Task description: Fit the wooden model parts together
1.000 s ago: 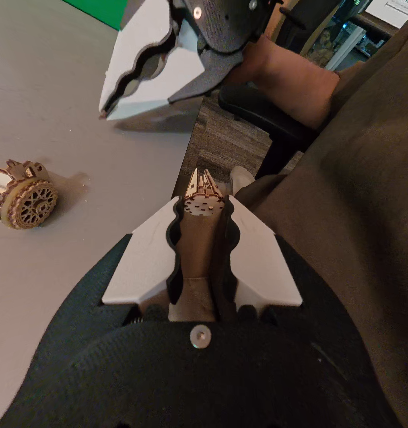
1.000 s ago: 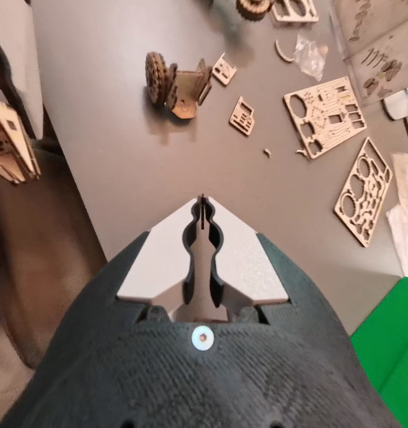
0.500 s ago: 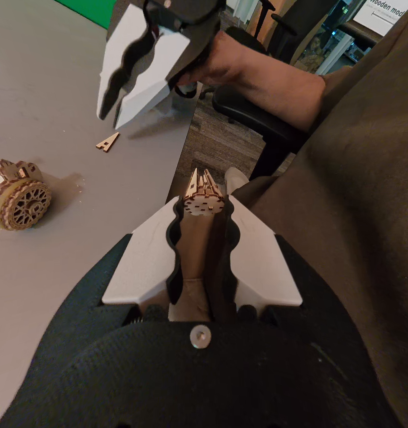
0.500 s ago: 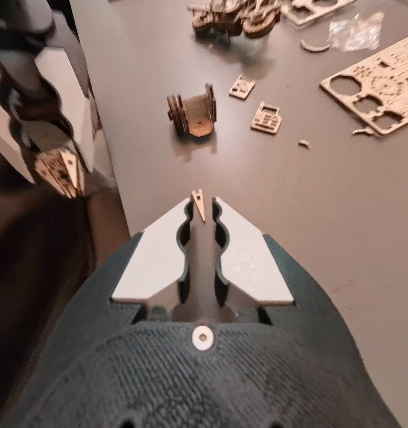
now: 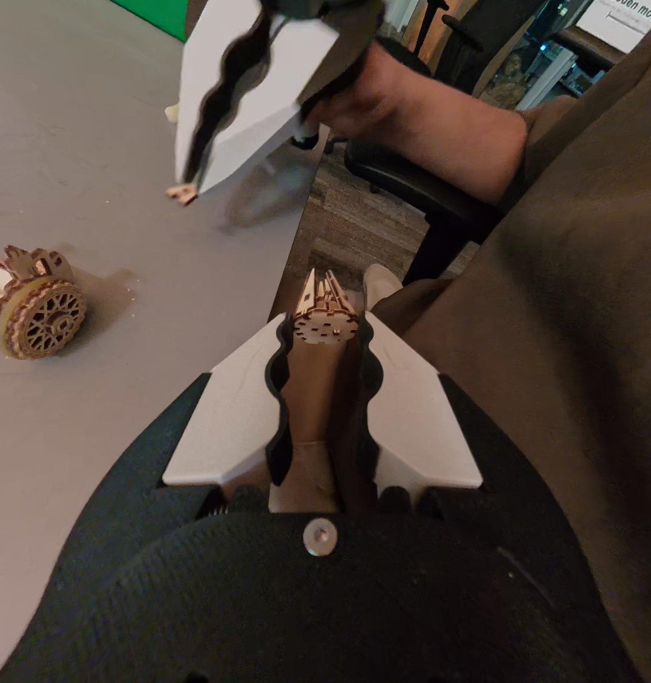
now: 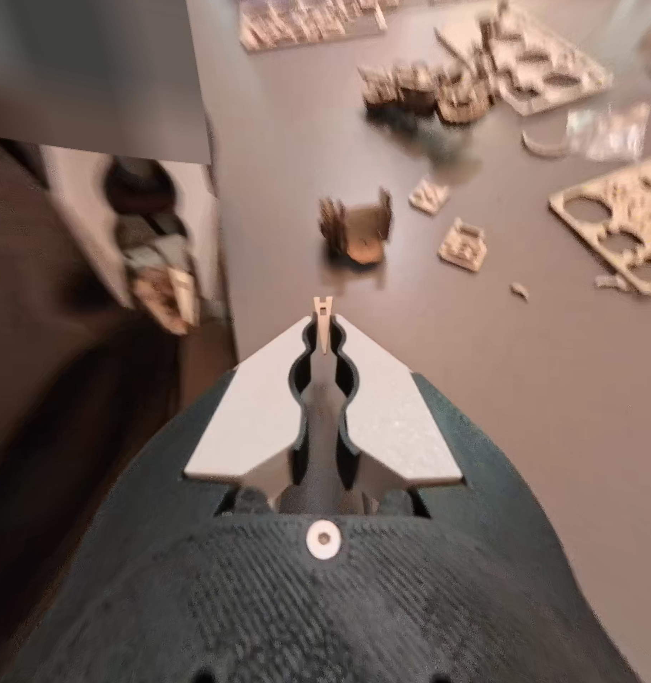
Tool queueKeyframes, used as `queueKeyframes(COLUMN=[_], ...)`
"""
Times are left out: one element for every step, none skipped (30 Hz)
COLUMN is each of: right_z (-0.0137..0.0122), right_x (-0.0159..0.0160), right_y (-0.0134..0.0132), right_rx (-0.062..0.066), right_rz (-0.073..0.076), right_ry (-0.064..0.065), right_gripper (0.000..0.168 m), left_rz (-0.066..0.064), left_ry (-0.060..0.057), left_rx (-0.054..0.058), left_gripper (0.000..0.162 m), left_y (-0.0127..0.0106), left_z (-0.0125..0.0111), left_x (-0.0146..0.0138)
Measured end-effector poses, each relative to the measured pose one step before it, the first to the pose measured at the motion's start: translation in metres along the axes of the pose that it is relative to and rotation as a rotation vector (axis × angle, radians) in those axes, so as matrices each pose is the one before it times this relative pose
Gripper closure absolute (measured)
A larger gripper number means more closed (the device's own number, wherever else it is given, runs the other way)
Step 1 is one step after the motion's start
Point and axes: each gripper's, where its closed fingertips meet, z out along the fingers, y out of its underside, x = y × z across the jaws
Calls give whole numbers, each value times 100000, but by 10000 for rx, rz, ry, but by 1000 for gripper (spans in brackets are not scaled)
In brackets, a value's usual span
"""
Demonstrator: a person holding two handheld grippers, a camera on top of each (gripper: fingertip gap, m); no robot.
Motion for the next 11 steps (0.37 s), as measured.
queueKeyframes(right_z=[-463, -200, 111, 347, 493, 566, 554, 479, 368, 226, 105], right_x=[-1384, -1541, -1417, -1178, -1093, -728, -570, -462, -166, -62, -124], right_y=[-1269, -879, -428, -90, 75, 198, 315, 293, 215, 162, 81], right_rx=[547, 309, 34, -143, -222, -299, -357, -304, -221, -155, -74], right_rz=[-305, -340, -320, -296, -261, -140, -86, -125, -124, -102, -55], right_ry=[-566, -616, -539, -410, -389, -244, -204, -170, -12, 19, -48], right_gripper=[164, 164, 164, 164, 164, 164, 164, 164, 164, 164, 164], left_rz=[45, 42, 22, 0, 0, 30, 59, 62, 60, 57, 66], left_ry=[-69, -47, -3, 37, 36, 26, 21, 7, 13, 28, -11], left_rx=[-62, -46, -31, -19, -12, -6, -6, -15, -17, 1, -56], left_gripper=[130, 130, 130, 130, 130, 130, 130, 130, 130, 130, 130], left_y=[113, 75, 56, 32, 15, -4, -10, 3, 19, -2, 95], left_z=[9, 18, 34, 50, 57, 52, 36, 36, 31, 31, 34], left_x=[-120, -71, -11, 55, 66, 75, 96, 83, 93, 113, 32])
